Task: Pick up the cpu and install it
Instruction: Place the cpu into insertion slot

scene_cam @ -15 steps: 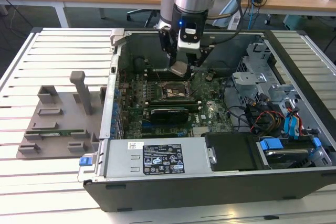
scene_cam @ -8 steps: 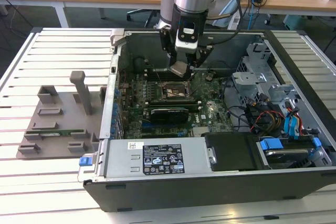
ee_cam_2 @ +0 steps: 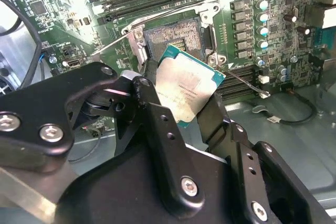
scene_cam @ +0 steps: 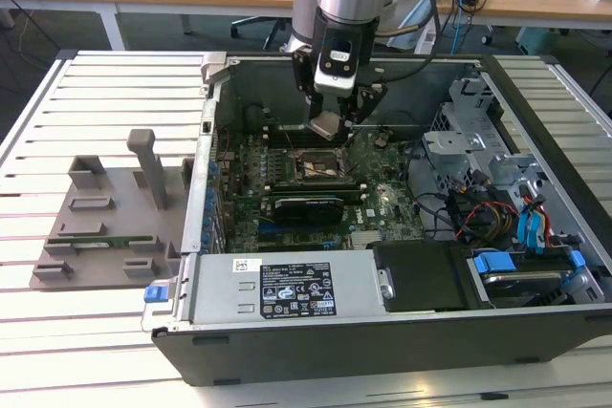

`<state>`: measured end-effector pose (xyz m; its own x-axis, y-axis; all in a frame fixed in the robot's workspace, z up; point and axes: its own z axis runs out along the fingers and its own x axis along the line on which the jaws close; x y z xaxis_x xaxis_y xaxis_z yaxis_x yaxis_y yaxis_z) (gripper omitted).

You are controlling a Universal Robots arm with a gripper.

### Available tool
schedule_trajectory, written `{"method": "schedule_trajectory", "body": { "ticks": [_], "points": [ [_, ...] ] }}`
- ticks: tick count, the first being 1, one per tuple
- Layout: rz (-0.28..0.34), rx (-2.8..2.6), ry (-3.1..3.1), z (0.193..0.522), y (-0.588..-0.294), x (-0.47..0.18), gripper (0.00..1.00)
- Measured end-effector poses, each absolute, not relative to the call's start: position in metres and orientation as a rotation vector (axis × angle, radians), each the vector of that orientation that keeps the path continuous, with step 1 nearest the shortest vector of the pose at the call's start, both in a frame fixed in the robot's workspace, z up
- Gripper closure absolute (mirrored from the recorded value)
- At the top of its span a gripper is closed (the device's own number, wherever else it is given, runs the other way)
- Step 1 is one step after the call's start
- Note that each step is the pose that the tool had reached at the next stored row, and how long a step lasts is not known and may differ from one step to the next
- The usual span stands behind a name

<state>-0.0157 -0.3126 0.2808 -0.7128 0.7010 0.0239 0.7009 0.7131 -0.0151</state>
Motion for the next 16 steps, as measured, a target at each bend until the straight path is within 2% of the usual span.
{"method": "schedule_trajectory", "body": {
  "ticks": [16],
  "points": [
    [0.009, -1.377, -2.794, 0.2808, -0.3126, -0.0157, 0.45]
  ]
}}
